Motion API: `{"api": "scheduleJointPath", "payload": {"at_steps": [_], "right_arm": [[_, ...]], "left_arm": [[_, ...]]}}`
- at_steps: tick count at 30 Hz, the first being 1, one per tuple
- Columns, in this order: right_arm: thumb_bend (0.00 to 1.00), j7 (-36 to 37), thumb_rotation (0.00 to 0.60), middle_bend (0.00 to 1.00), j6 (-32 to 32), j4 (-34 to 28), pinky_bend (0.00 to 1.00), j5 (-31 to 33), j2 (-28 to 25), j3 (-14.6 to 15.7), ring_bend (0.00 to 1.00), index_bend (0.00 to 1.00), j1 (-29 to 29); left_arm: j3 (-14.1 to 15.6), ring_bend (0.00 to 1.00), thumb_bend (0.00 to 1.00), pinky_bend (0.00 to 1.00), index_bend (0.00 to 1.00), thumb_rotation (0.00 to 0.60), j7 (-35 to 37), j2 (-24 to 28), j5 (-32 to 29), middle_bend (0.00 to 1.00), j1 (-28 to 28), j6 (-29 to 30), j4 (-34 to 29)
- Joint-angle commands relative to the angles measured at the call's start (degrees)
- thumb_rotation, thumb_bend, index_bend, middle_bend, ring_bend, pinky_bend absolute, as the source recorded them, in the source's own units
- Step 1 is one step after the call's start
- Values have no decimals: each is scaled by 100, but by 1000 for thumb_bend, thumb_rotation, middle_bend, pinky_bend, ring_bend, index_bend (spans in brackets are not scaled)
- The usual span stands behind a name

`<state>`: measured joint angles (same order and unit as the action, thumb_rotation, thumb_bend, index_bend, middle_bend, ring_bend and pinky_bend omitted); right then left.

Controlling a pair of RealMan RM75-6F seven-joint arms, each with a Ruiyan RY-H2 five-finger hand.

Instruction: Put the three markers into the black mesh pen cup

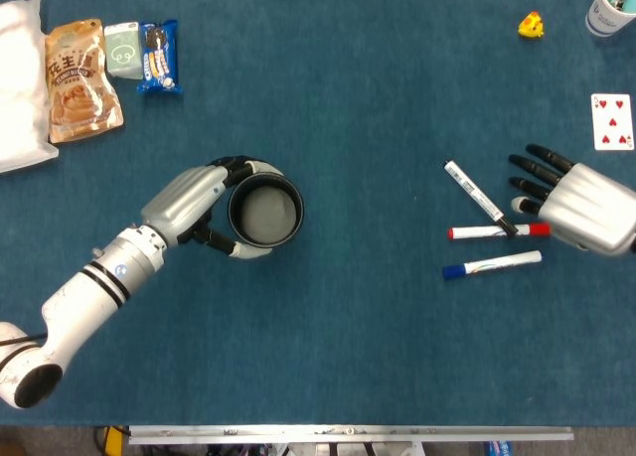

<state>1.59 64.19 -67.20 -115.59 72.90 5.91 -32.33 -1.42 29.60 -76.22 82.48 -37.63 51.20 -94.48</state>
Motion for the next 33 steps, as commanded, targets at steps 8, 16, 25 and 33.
{"api": "scheduleJointPath", "payload": {"at_steps": [8,16,25,33], "right_arm": [[280,22,600,254,29,849,112,-14,683,195,84,387,-235],[280,45,600,244,138,1315,111,74,1082,271,84,387,-330],[280,61,600,242,229,1584,111,86,1307,404,84,387,-465],[280,152,600,241,457,1687,110,180,1447,401,84,387,-529]], "left_arm": [[-4,158,151,134,292,512,91,-40,12,231,17,-32,75],[8,157,151,134,290,511,182,9,33,229,48,-36,104],[20,157,151,134,290,512,335,37,96,226,76,-22,151],[35,157,151,134,290,509,418,73,165,225,109,35,172]]}}
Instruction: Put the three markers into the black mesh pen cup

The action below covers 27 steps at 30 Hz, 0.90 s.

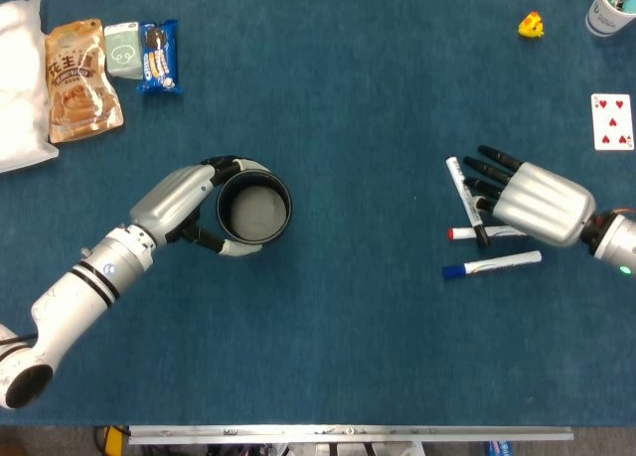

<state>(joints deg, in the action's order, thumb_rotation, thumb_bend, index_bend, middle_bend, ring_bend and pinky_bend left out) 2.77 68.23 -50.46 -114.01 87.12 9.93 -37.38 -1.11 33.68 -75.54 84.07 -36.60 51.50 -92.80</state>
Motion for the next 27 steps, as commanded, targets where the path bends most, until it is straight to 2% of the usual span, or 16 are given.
{"api": "scheduleJointPath", "payload": {"at_steps": [1,27], "right_arm": [[280,41,600,241,78,15,110,25,31,1,84,387,-36],[280,7,600,241,-70,105,110,155,202,263,84,387,-239]], "left_arm": [[7,157,151,134,290,510,20,7,10,225,10,10,5],[53,157,151,134,288,501,141,89,89,215,49,38,-20]]}}
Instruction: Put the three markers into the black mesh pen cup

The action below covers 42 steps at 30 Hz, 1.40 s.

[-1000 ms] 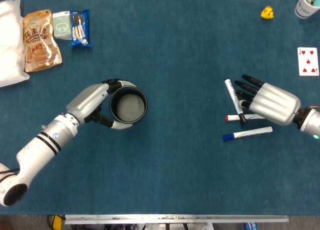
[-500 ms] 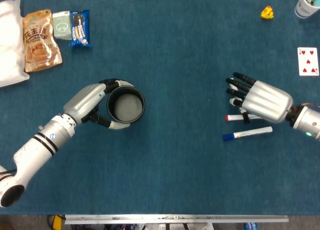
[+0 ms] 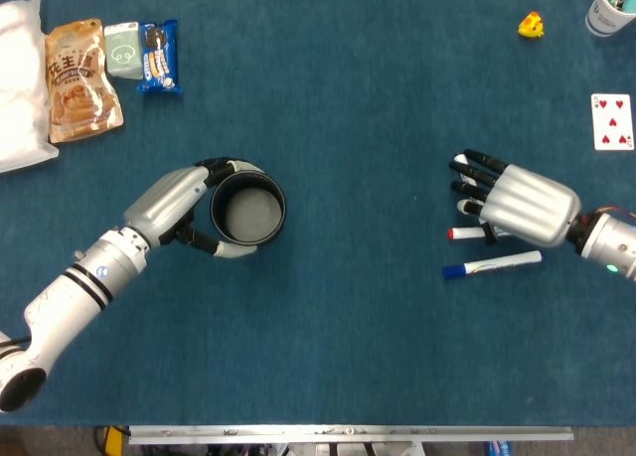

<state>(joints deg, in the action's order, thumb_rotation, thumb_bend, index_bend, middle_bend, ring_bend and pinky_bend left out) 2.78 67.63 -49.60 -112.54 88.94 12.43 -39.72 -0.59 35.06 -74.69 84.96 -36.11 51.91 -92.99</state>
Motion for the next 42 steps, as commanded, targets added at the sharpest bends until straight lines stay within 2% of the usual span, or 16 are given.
{"api": "scheduleJointPath", "payload": {"at_steps": [1,17,34,38,42], "right_arm": [[280,9,600,241,-13,31,110,10,34,21,84,387,-8],[284,43,600,242,-53,8,110,139,103,31,84,421,-84],[297,34,600,282,-66,-69,110,225,131,40,100,542,-122],[296,122,600,290,32,-279,110,353,-1,-43,102,548,-84],[298,224,600,294,137,-852,110,638,-322,-238,102,548,-15]], "left_arm": [[0,157,151,134,288,502,6,8,0,215,-1,-3,-1],[27,157,151,134,284,504,114,26,46,214,33,39,50],[55,156,151,134,281,502,160,31,60,214,71,77,94],[31,156,151,134,280,502,144,42,62,214,45,63,87],[-17,156,151,134,280,501,108,49,37,214,-9,14,71]]}}
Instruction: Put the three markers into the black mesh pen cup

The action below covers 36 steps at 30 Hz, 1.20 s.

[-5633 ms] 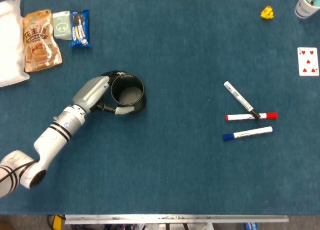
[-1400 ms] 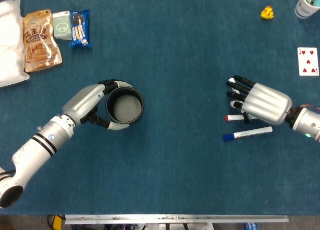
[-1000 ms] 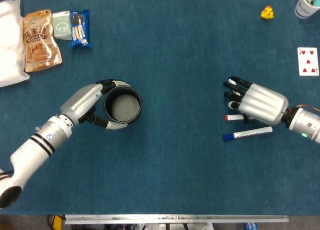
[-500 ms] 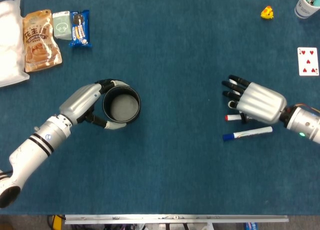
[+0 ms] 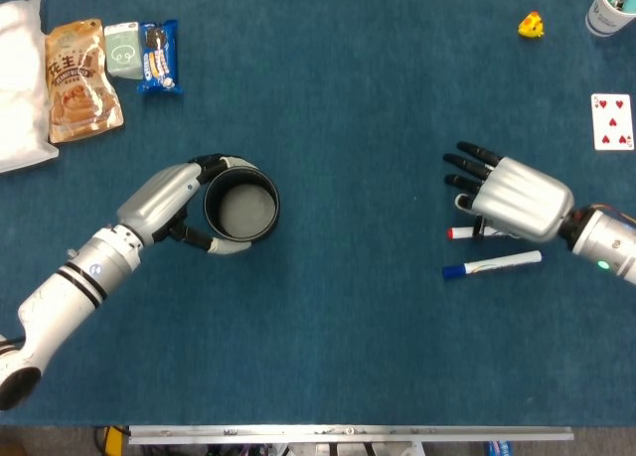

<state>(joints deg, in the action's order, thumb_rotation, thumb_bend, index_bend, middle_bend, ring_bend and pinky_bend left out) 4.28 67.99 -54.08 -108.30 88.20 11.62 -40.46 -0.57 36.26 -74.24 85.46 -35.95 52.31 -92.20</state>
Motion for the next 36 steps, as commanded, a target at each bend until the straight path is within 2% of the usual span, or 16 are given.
{"api": "scheduleJointPath", "payload": {"at_steps": [1,9,18,24,36], "right_arm": [[297,90,600,296,128,-547,110,273,-329,-204,103,549,72],[297,533,600,308,225,-2046,110,865,-1128,-708,106,561,79],[298,1445,600,313,185,-3321,110,1392,-1607,-1326,106,571,-61],[298,1966,600,313,59,-4032,110,1582,-1700,-1654,106,571,-206],[299,2469,600,313,-236,-4776,110,1820,-1553,-2099,108,571,-475]], "left_arm": [[-31,156,151,134,280,502,-15,5,-25,214,-40,-46,-12],[-173,156,151,134,280,502,-92,-5,-176,214,-205,-253,-100],[-350,156,151,134,280,502,-295,-86,-406,214,-431,-537,-181],[-455,157,151,134,280,501,-530,-185,-610,214,-598,-763,-211],[-636,157,151,134,280,502,-991,-371,-1063,214,-813,-1028,-185]]}}
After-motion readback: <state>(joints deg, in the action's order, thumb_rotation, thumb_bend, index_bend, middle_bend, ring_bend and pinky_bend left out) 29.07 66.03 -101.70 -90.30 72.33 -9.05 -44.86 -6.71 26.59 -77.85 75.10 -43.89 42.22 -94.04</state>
